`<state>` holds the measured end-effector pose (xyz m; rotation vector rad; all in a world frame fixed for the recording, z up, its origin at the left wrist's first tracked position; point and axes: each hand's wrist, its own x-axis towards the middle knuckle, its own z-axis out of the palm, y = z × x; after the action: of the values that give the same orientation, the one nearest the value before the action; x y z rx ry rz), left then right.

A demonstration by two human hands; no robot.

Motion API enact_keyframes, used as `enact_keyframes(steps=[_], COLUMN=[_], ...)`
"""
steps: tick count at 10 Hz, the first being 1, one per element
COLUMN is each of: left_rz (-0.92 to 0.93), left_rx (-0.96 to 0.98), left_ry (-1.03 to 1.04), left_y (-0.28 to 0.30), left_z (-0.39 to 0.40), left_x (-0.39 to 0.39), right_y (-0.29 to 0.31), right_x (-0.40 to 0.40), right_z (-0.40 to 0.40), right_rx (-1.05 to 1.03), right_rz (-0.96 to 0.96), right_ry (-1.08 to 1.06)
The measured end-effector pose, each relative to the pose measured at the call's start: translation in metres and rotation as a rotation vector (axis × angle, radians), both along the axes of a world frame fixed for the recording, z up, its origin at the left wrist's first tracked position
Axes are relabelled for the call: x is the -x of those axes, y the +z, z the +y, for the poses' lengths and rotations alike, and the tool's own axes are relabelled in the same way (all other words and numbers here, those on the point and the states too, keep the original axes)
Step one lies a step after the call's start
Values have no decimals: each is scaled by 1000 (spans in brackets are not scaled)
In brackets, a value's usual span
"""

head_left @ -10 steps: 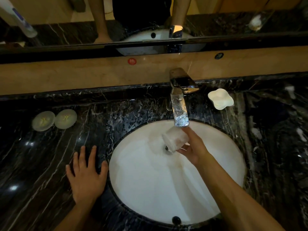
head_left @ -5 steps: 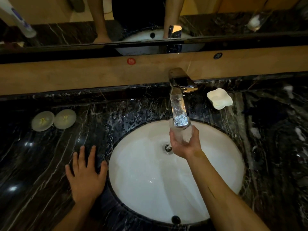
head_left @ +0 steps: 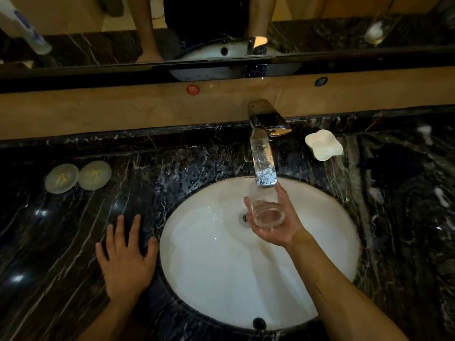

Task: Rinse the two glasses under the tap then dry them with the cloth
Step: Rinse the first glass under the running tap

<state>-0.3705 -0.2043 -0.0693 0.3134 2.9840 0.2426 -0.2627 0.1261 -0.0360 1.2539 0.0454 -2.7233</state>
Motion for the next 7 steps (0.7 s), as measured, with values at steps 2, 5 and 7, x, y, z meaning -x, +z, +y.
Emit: enact_keyframes(steps=[2,5,7], left_rz=[1,9,20], left_rx=[8,12,15], left_ry=[1,-2,-10], left_y=[-3,-2,-3], left_z=[-1,-1,-2], left_x=[-1,0,1], right_y=[-6,1,12], right_x=[4,0,-11], right_z=[3,0,7], right_rx=[-559,-1445,-1711], right_rz=[44,-122,-156], right_ry=[259,443,715])
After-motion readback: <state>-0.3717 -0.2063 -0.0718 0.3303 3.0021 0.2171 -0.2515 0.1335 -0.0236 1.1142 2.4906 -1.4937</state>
